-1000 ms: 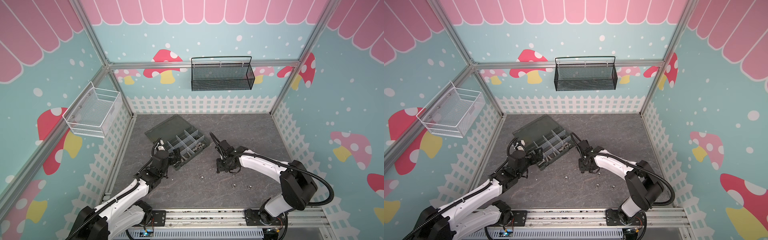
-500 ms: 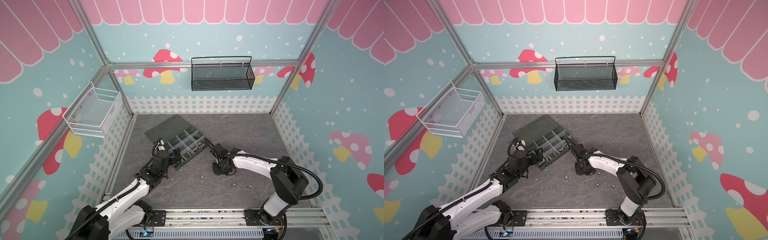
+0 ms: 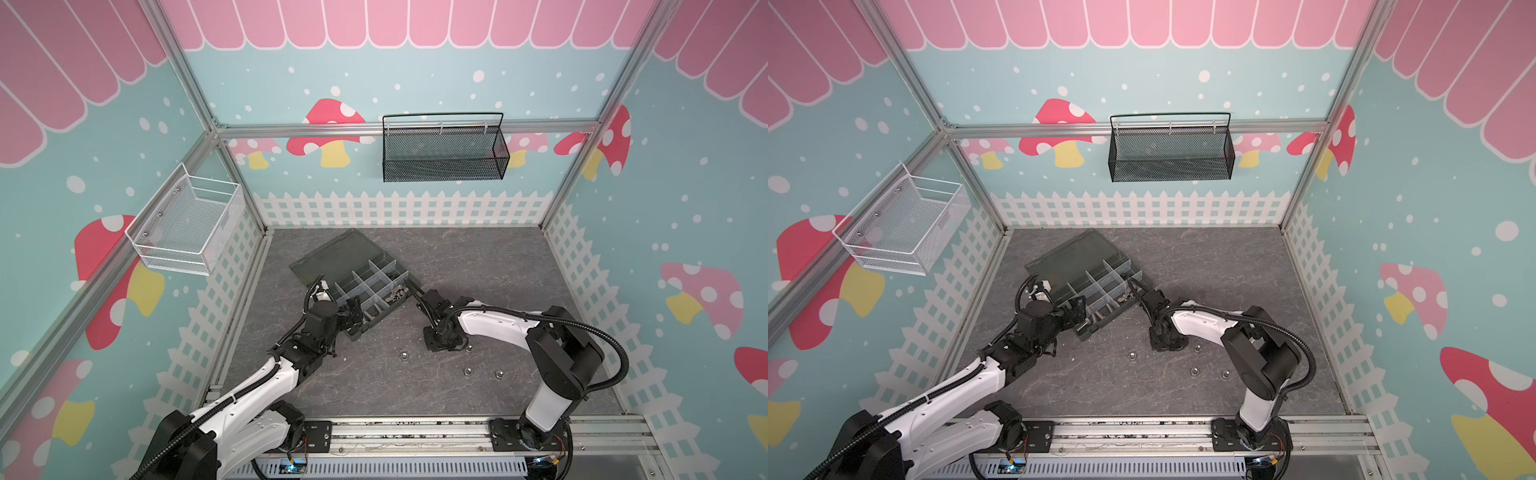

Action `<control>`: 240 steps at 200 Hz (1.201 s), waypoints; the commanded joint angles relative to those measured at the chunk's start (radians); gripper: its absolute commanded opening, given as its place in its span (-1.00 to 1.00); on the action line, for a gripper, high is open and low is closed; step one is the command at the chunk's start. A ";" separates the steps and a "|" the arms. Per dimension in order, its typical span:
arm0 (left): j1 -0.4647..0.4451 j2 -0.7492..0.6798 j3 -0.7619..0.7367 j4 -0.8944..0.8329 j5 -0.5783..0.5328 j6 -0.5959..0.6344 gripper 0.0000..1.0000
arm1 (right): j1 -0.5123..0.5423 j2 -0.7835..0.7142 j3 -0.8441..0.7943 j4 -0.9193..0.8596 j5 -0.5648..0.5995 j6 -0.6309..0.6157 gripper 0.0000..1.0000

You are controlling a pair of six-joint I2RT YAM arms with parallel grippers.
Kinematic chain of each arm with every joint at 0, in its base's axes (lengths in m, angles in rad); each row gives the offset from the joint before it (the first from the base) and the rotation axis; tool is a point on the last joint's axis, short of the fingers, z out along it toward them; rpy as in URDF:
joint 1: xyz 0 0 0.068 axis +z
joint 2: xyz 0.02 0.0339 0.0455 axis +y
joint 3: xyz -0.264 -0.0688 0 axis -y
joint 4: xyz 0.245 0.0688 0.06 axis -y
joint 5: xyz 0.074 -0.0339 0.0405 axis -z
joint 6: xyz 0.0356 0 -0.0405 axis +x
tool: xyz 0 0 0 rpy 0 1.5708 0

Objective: Sort the screws and nuts into containers
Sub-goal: 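Lower the open right gripper around an upright black bolt among nuts, then close the right gripper on the black bolt, then lift the black bolt with the right gripper toward the organizer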

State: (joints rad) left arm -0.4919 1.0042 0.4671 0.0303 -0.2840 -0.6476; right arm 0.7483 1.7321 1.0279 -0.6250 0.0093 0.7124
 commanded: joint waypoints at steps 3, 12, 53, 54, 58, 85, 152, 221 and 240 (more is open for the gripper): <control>0.007 -0.010 0.002 -0.018 -0.006 -0.009 1.00 | 0.006 0.041 0.018 0.009 0.020 0.011 -0.45; 0.007 -0.012 0.002 -0.018 -0.006 -0.009 0.99 | 0.006 0.047 0.018 0.009 0.025 0.009 -0.45; 0.007 -0.015 -0.002 -0.017 -0.006 -0.011 0.99 | 0.008 0.055 0.015 0.008 0.032 0.006 -0.47; 0.007 -0.015 -0.002 -0.017 -0.006 -0.011 0.99 | 0.008 0.055 0.015 0.008 0.032 0.007 -0.47; 0.007 -0.015 -0.003 -0.017 -0.006 -0.011 0.99 | 0.008 0.056 0.015 0.008 0.032 0.007 -0.47; 0.007 -0.015 -0.004 -0.015 -0.005 -0.013 0.99 | 0.008 0.058 0.017 0.010 0.034 0.006 -0.54; 0.008 -0.021 -0.012 -0.013 -0.006 -0.019 1.00 | 0.013 0.045 0.079 0.016 0.057 -0.022 -0.84; 0.009 -0.036 -0.012 -0.018 -0.008 -0.018 1.00 | 0.011 0.053 0.296 0.012 0.175 -0.114 -0.86; 0.009 -0.035 -0.007 -0.021 -0.008 -0.016 1.00 | 0.008 0.082 0.382 0.012 0.208 -0.154 -0.86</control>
State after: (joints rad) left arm -0.4911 0.9829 0.4656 0.0261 -0.2840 -0.6476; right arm 0.7547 1.7718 1.3167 -0.6132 0.1429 0.6197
